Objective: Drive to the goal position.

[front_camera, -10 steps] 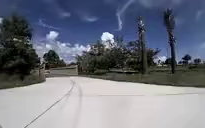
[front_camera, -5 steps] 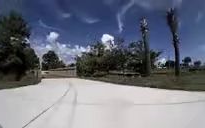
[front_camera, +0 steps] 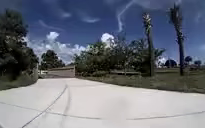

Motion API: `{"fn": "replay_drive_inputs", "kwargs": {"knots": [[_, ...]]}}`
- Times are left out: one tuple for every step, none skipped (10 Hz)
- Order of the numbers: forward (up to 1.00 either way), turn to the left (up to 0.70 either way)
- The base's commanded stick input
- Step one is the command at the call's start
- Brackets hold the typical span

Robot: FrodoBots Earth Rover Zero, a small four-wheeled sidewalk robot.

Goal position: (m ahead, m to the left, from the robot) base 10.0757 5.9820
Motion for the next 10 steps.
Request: {"fn": "replay_drive_inputs", "kwargs": {"knots": [[0.85,0.0],[0.85,0.0],[0.85,0.0],[0.85,0.0],[0.85,0.0],[0.85,0.0],[0.85,0.0],[0.85,0.0],[0.85,0.0],[0.85,0.0]]}}
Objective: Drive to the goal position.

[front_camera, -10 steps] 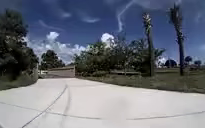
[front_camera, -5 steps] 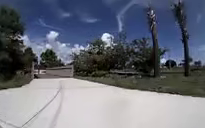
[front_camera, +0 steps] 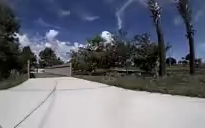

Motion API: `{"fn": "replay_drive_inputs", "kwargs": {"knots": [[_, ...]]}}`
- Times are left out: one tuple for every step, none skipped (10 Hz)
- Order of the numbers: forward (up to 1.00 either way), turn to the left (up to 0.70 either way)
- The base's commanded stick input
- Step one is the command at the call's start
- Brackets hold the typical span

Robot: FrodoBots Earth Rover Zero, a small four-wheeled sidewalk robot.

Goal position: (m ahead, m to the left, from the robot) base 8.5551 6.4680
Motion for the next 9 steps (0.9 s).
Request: {"fn": "replay_drive_inputs", "kwargs": {"knots": [[0.85,0.0],[0.85,0.0],[0.85,0.0],[0.85,0.0],[0.85,0.0],[0.85,0.0],[0.85,0.0],[0.85,0.0],[0.85,0.0]]}}
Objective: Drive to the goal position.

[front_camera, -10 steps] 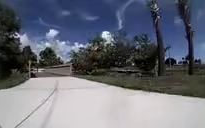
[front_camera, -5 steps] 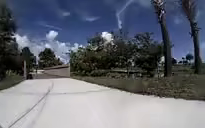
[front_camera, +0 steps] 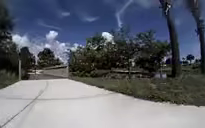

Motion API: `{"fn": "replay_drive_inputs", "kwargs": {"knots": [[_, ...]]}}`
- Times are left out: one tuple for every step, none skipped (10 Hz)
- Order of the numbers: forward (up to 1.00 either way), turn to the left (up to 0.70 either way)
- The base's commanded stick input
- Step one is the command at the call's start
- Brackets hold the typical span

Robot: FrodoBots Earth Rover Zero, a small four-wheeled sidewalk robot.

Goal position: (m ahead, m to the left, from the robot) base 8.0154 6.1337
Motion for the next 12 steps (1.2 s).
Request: {"fn": "replay_drive_inputs", "kwargs": {"knots": [[0.85,0.0],[0.85,0.0],[0.85,0.0],[0.85,0.0],[0.85,0.0],[0.85,0.0],[0.85,0.0],[0.85,0.0],[0.85,0.0],[0.85,0.0],[0.85,0.3],[0.85,0.34]]}}
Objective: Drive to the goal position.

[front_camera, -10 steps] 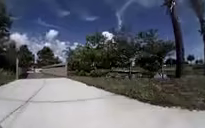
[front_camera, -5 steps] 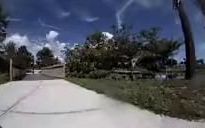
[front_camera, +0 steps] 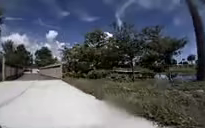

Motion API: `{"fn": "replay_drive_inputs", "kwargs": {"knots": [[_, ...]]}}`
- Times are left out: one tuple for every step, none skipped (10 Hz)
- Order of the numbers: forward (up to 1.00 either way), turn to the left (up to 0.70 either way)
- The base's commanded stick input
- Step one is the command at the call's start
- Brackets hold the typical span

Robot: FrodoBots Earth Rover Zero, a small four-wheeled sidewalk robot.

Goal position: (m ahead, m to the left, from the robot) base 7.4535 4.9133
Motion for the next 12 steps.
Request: {"fn": "replay_drive_inputs", "kwargs": {"knots": [[0.85,0.34],[0.81,0.33],[0.59,0.56],[0.56,0.56],[0.51,0.51],[0.47,0.47],[0.45,0.45],[0.44,0.44],[0.44,0.44],[0.44,0.44],[0.44,0.44],[0.44,0.44]]}}
